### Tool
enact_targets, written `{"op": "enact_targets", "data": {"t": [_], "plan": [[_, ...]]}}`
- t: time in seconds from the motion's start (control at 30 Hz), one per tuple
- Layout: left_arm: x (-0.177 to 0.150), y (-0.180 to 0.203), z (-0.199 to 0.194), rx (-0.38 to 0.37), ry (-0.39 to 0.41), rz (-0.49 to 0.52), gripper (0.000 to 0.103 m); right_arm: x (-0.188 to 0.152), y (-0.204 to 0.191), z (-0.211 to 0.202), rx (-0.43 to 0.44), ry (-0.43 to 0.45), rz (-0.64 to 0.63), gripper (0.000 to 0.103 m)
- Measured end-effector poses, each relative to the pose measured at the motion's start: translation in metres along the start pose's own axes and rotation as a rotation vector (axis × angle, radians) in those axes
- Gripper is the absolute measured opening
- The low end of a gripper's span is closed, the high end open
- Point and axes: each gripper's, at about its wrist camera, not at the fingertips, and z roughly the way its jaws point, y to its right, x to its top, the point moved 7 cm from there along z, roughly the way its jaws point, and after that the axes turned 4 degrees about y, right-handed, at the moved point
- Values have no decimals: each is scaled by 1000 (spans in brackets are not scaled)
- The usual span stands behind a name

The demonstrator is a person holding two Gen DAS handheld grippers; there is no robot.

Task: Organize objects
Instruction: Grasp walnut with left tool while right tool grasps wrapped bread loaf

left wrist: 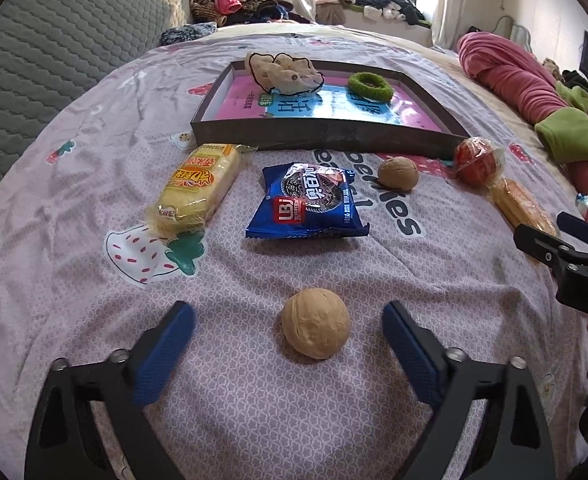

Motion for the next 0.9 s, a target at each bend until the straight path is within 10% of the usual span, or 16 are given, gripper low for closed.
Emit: {"op": "enact_targets", "data": {"t": [0.23, 0.5, 0.9], "plan": [[-1, 5, 4, -17, -6, 4, 72, 6, 5, 15, 13, -17, 26, 91], [-2, 17, 2, -64, -10, 11, 35, 8, 1, 29, 32, -53, 32, 55], [-2, 13, 0, -83, -4, -8, 34, -8, -34, 8, 141, -64, 6, 42]]}}
